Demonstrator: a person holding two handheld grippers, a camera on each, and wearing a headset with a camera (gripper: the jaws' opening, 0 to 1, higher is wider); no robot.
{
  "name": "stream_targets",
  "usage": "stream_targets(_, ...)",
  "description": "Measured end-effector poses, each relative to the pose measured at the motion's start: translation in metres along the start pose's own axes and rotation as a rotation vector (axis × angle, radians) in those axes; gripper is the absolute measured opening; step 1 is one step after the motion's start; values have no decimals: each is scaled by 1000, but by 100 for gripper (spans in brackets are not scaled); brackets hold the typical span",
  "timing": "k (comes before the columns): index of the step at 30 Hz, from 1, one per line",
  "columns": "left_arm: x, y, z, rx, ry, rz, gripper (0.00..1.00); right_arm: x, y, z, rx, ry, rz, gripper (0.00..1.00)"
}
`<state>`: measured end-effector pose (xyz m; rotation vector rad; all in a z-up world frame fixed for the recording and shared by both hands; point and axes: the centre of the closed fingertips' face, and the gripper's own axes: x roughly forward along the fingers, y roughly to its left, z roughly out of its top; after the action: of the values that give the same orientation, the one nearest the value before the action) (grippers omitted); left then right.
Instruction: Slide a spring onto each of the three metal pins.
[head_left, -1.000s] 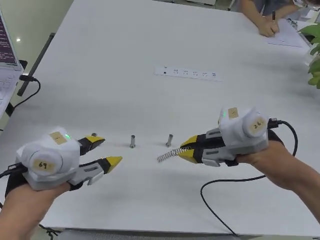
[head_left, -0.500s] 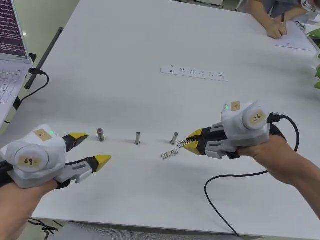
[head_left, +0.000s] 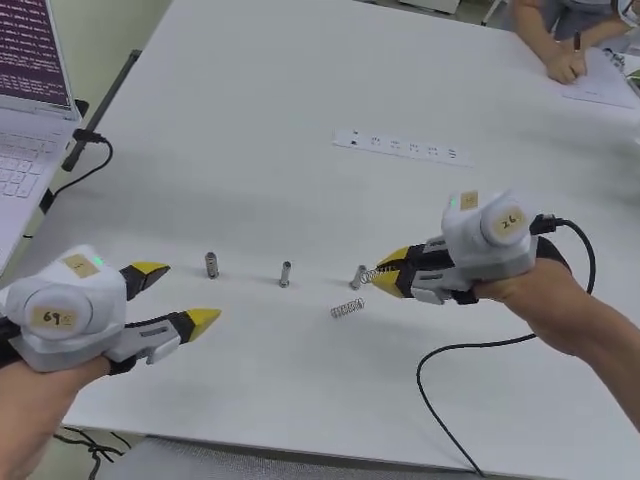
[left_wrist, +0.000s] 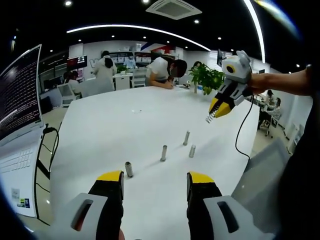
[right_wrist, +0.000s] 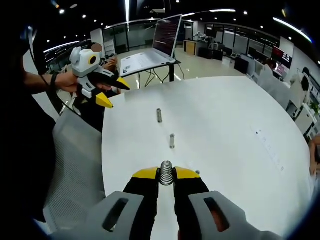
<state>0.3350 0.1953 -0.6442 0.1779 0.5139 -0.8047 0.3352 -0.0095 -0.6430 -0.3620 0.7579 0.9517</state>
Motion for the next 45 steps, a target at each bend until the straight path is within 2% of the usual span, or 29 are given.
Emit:
stream_targets(7,-3,4,-5,-12,4,10,46,11,-5,9,-2,15,-10,8)
stream_targets(17,-7,7,-6,-35,-7,22,46,34,-1,26,-48,42,12,8)
stream_targets(19,-8,8,-7,-35,-5,21,46,41,-6,28,-60,51,18,8)
stream_targets(28,-9,12,-8,-52,-5,27,46,67,-14,29,-84,108,15,8)
stream_targets(35,-10,15,-11,-61,-7,28,47,85,-13,29,-89,138,22,8)
stream_targets(45,-10,15,-12,-67,-11,29,48,106,-14,30,-94,160,24,8)
